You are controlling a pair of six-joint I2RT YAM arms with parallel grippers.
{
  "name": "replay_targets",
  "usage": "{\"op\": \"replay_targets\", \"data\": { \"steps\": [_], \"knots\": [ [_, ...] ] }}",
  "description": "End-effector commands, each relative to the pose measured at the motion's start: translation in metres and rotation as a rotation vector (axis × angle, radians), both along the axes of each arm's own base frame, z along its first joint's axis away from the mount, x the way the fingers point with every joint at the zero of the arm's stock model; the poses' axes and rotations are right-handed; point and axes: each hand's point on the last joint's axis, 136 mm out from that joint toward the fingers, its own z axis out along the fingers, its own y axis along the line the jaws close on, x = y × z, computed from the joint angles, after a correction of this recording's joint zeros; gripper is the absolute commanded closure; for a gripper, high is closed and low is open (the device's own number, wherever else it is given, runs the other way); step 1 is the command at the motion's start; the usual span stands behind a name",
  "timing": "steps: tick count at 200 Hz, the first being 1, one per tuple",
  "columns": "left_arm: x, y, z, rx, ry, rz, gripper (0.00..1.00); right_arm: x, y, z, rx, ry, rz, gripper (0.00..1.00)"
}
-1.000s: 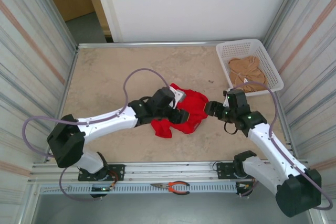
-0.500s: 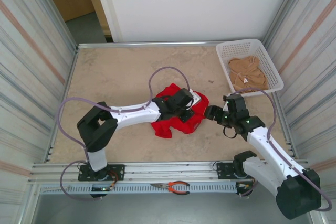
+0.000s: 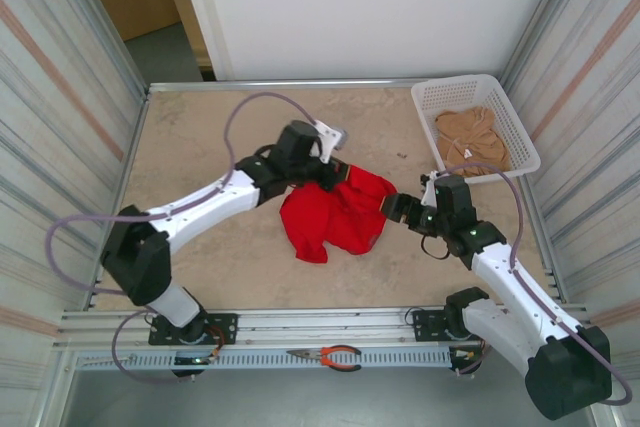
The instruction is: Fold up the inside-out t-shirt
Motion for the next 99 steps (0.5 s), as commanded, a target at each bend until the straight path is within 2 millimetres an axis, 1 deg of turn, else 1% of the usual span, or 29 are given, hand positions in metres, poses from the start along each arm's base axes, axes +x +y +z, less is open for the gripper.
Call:
{"op": "replay_targets", "data": {
  "steps": [1, 25, 37, 73, 82, 85, 86, 89, 99],
  "knots": [
    [-0.022, -0.004, 0.016, -0.143, 0.12, -0.078, 1.0, 0.004, 0.015, 0.02, 0.059, -0.068, 0.057, 0.23],
    [-0.024, 0.0, 0.022, -0.162, 0.125, -0.088, 1.0, 0.004, 0.023, 0.031, 0.02, -0.134, 0.095, 0.22],
    [-0.025, 0.0, 0.022, -0.163, 0.126, -0.093, 1.0, 0.005, 0.023, 0.031, 0.004, -0.138, 0.089, 0.22],
    [-0.031, 0.002, 0.025, -0.175, 0.128, -0.105, 1.0, 0.017, 0.025, 0.018, -0.037, -0.12, 0.094, 0.22],
    [-0.033, 0.002, 0.026, -0.182, 0.132, -0.11, 1.0, 0.022, 0.028, 0.016, -0.037, -0.12, 0.105, 0.22],
    [-0.034, 0.003, 0.027, -0.187, 0.132, -0.111, 1.0, 0.023, 0.029, 0.019, -0.033, -0.13, 0.109, 0.22],
    [-0.034, 0.003, 0.027, -0.187, 0.132, -0.111, 1.0, 0.024, 0.03, 0.015, -0.036, -0.119, 0.112, 0.22],
    [-0.035, 0.003, 0.028, -0.191, 0.133, -0.114, 1.0, 0.027, 0.032, 0.012, -0.038, -0.11, 0.119, 0.22],
    [-0.036, 0.004, 0.029, -0.203, 0.135, -0.118, 1.0, 0.033, 0.038, 0.01, -0.031, -0.109, 0.143, 0.22]
  ]
}}
